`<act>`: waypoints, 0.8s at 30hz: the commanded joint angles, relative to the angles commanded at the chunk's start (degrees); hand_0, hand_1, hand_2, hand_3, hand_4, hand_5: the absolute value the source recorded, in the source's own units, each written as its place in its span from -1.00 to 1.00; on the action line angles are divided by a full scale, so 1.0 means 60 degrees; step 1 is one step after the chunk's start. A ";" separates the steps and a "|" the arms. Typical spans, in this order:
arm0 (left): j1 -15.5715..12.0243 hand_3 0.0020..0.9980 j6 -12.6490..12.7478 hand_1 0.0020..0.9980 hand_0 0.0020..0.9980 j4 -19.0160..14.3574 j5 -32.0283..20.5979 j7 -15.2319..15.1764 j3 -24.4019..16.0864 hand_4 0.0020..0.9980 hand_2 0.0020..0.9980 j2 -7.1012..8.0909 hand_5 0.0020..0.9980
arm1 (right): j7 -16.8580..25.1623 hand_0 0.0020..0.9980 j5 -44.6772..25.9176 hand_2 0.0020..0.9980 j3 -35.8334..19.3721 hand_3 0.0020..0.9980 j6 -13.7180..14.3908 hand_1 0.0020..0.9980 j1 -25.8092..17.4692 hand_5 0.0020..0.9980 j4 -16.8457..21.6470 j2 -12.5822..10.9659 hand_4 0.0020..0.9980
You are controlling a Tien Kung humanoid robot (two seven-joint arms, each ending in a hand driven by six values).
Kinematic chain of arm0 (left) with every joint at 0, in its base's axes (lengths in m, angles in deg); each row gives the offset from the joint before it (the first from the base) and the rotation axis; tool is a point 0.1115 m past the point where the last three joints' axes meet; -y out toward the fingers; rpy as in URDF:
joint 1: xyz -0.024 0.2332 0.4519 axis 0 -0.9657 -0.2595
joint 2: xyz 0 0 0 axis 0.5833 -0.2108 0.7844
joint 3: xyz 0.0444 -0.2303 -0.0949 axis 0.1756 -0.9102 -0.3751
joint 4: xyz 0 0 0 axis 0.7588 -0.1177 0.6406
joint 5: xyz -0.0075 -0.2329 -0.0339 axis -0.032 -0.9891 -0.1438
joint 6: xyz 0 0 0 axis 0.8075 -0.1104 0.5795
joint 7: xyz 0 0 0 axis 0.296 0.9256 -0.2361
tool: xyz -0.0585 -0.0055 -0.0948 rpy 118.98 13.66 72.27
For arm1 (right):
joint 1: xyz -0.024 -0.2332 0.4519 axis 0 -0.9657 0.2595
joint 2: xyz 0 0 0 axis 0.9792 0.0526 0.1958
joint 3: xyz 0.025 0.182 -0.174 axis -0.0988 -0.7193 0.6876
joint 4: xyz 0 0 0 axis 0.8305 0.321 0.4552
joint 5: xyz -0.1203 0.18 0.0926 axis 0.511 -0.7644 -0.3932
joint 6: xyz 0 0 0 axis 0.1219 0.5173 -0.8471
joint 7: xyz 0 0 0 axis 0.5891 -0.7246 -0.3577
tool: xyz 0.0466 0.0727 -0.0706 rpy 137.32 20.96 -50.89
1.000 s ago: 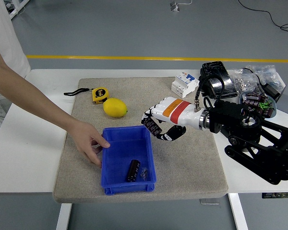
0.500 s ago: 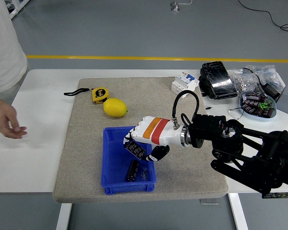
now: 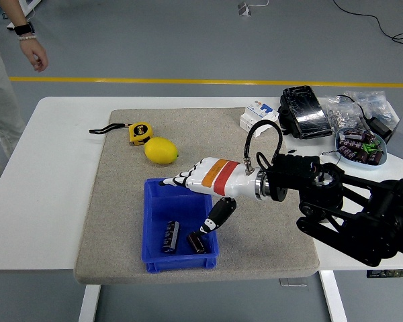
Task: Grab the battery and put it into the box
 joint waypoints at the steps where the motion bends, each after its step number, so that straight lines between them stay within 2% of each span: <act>1: 0.0001 0.19 0.0001 -0.03 0.04 0.0001 -0.0007 -0.0001 0.0005 0.37 0.11 0.0000 0.14 | 0.0018 0.38 0.0002 0.86 -0.0147 1.00 0.0058 0.39 0.0011 -0.08 0.0021 -0.0030 1.00; 8: 0.0008 0.19 0.0016 -0.03 0.04 0.0006 -0.0116 -0.0028 0.0064 0.37 0.11 -0.0003 0.14 | -0.0001 0.36 0.0048 0.84 -0.1649 1.00 0.0244 0.38 0.0014 -0.09 0.0112 -0.0449 1.00; 12: 0.0005 0.19 0.0026 -0.04 0.04 0.0010 -0.0160 -0.0040 0.0075 0.37 0.11 -0.0012 0.14 | -0.0033 0.36 0.0039 0.81 -0.2595 1.00 0.0296 0.37 -0.0172 -0.09 -0.0078 -0.0712 1.00; 17: 0.0014 0.19 0.0030 -0.04 0.04 0.0014 -0.0197 -0.0046 0.0096 0.37 0.11 -0.0041 0.14 | 0.0117 0.36 -0.0929 0.81 -0.3493 1.00 0.0732 0.37 -0.0746 -0.09 -0.0602 -0.0952 1.00; 21: 0.0029 0.19 0.0033 -0.03 0.04 0.0018 -0.0295 -0.0078 0.0147 0.37 0.12 -0.0075 0.14 | 0.0172 0.38 -0.2305 0.77 -0.4042 1.00 0.1295 0.38 -0.1481 -0.11 -0.0934 -0.1187 1.00; 24: 0.0049 0.19 0.0024 0.00 0.06 0.0022 -0.0339 -0.0097 0.0174 0.37 0.13 -0.0109 0.14 | 0.0262 0.42 -0.3517 0.76 -0.4298 1.00 0.1414 0.43 -0.2079 -0.04 -0.0965 -0.1367 1.00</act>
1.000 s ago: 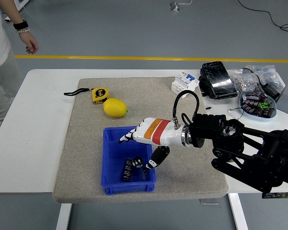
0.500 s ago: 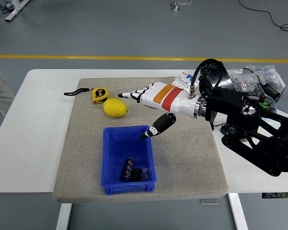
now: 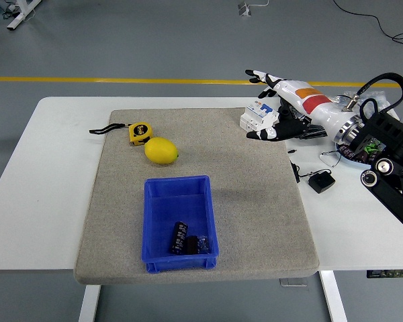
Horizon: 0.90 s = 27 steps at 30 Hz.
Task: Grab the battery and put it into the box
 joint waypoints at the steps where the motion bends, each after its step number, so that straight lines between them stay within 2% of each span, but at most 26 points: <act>1: 0.0010 0.19 -0.0005 0.00 0.06 0.0001 -0.0017 -0.0007 0.0012 0.37 0.13 -0.0013 0.14 | 0.0050 0.42 -0.0372 0.76 -0.0073 1.00 -0.0001 0.43 -0.0209 -0.04 0.0030 -0.0051 1.00; 4: 0.0044 0.19 -0.0019 0.00 0.06 0.0005 -0.0039 -0.0021 0.0028 0.37 0.13 -0.0045 0.14 | 0.0237 0.42 -0.1614 0.76 -0.0325 1.00 -0.0010 0.43 -0.0795 -0.04 0.0208 -0.0119 1.00; 5: 0.0053 0.19 -0.0022 0.02 0.09 0.0007 -0.0043 -0.0024 0.0033 0.37 0.15 -0.0056 0.14 | 0.0300 0.48 -0.2048 0.72 -0.0411 0.92 0.0006 0.50 -0.0991 0.31 0.0287 -0.0127 1.00; 9: 0.0084 0.19 -0.0026 0.02 0.09 0.0014 -0.0102 -0.0052 0.0053 0.37 0.15 -0.0092 0.14 | 0.0241 0.48 -0.3600 0.72 -0.0811 0.92 0.0264 0.50 -0.1767 0.31 0.0549 -0.0067 1.00; 11: 0.0112 0.19 -0.0027 0.02 0.09 0.0017 -0.0176 -0.0083 0.0106 0.37 0.15 -0.0109 0.14 | 0.0078 0.48 -0.4407 0.72 -0.1152 0.92 0.0183 0.50 -0.2144 0.31 0.0593 0.0055 1.00; 12: 0.0127 0.19 -0.0031 0.05 0.11 0.0018 -0.0200 -0.0093 0.0124 0.37 0.16 -0.0120 0.14 | 0.0013 0.49 -0.4841 0.73 -0.1422 0.95 0.0134 0.52 -0.2406 0.56 0.0643 0.0168 1.00; 16: 0.0160 0.19 -0.0043 0.05 0.11 0.0023 -0.0215 -0.0107 0.0146 0.37 0.16 -0.0144 0.14 | -0.0138 0.49 -0.6263 0.73 -0.2287 0.95 -0.0002 0.52 -0.3197 0.56 0.0802 0.0521 1.00; 17: 0.0161 0.19 -0.0043 0.05 0.11 0.0027 -0.0206 -0.0107 0.0136 0.37 0.16 -0.0149 0.14 | -0.0179 0.49 -0.6298 0.73 -0.2484 0.95 0.0024 0.52 -0.3344 0.56 0.0758 0.0587 1.00; 18: 0.0162 0.19 -0.0041 0.08 0.12 0.0029 -0.0205 -0.0106 0.0128 0.37 0.17 -0.0155 0.14 | -0.0191 0.46 -0.6244 0.73 -0.2615 0.97 0.0042 0.50 -0.3435 0.68 0.0696 0.0619 1.00; 22: 0.0181 0.19 -0.0071 0.08 0.12 0.0026 -0.0170 -0.0084 0.0141 0.37 0.17 -0.0163 0.14 | -0.0114 0.46 -0.6076 0.73 -0.2974 0.97 0.0011 0.50 -0.3824 0.68 0.0469 0.0626 1.00; 25: 0.0148 0.19 -0.0079 0.10 0.13 0.0030 -0.0111 -0.0054 0.0078 0.36 0.19 -0.0170 0.14 | 0.0080 0.45 -0.6112 0.72 -0.3470 0.96 -0.0055 0.50 -0.4178 0.75 0.0504 0.0830 1.00; 27: 0.0119 0.19 -0.0089 0.10 0.13 0.0031 -0.0034 -0.0022 0.0038 0.36 0.19 -0.0173 0.14 | 0.0153 0.45 -0.5717 0.72 -0.3869 0.96 0.0053 0.50 -0.4384 0.75 0.0544 0.1057 1.00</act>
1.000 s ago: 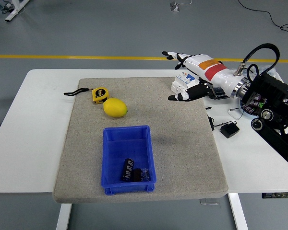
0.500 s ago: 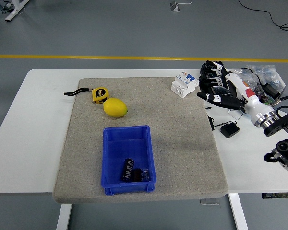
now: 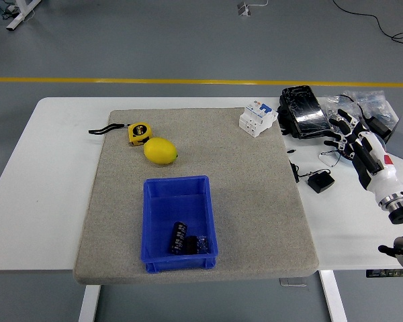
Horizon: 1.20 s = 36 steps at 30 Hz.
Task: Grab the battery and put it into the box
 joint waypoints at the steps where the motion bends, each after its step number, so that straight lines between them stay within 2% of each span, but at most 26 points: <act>1: -0.0013 0.19 -0.0007 0.10 0.13 -0.0002 0.0024 0.0014 0.0000 0.36 0.19 0.0002 0.14 | 0.0038 0.45 0.0220 0.72 -0.0214 0.96 0.0024 0.50 -0.0107 0.75 0.0027 0.0113 1.00; 4: -0.0046 0.19 -0.0019 0.11 0.14 -0.0007 0.0201 0.0080 -0.0102 0.36 0.20 0.0000 0.13 | 0.0141 0.49 0.0376 0.72 -0.0644 0.95 -0.0042 0.53 -0.0430 0.79 0.0120 0.0364 1.00; 7: -0.0034 0.19 -0.0011 0.11 0.14 0.0004 0.0603 0.0180 -0.0421 0.36 0.20 -0.0023 0.13 | 0.0232 0.49 0.0101 0.72 -0.0823 0.95 -0.0099 0.53 -0.0646 0.79 0.0126 0.0474 1.00; 12: -0.0011 0.19 -0.0023 0.10 0.14 -0.0023 0.0736 0.0225 -0.0452 0.36 0.20 -0.0056 0.14 | 0.0283 0.51 -0.0143 0.72 -0.1004 0.93 -0.0117 0.54 -0.0734 0.84 0.0045 0.0593 1.00; 24: 0.0089 0.20 0.0034 0.12 0.15 -0.0035 0.0290 0.0085 -0.0193 0.36 0.23 -0.0163 0.14 | 0.0337 0.51 -0.0478 0.72 -0.0790 0.90 -0.0166 0.54 -0.0872 0.87 0.0214 0.0632 1.00; 36: 0.0051 0.19 0.0012 0.13 0.15 -0.0023 0.0205 0.0069 -0.0131 0.35 0.23 -0.0180 0.15 | 0.0242 0.51 -0.0595 0.71 -0.0932 0.86 -0.0150 0.53 -0.0932 0.90 0.0308 0.0608 1.00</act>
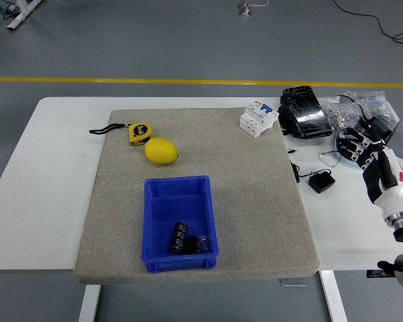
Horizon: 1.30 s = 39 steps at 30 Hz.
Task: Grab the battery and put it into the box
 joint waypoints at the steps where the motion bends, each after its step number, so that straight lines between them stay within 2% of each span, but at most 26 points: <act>1: 0.0004 0.19 0.0002 0.13 0.15 -0.0001 -0.0007 -0.0002 0.0011 0.35 0.23 0.0001 0.15 | -0.0009 0.51 -0.0020 0.71 -0.0016 0.86 -0.0005 0.53 -0.0001 0.90 0.0001 0.0002 1.00; 15: 0.0111 0.19 0.0016 0.12 0.15 -0.0013 -0.0332 -0.0150 0.0278 0.35 0.22 0.0025 0.17 | -0.0039 0.49 -0.0342 0.69 -0.0191 0.80 -0.0055 0.52 0.0008 0.93 0.0118 0.0004 1.00; 39: 0.0140 0.19 -0.0034 0.13 0.14 -0.0092 0.0118 0.0073 0.0188 0.34 0.24 0.0142 0.18 | -0.0096 0.48 -0.0254 0.68 -0.0221 0.80 -0.0051 0.51 -0.0124 0.94 0.0035 0.0044 1.00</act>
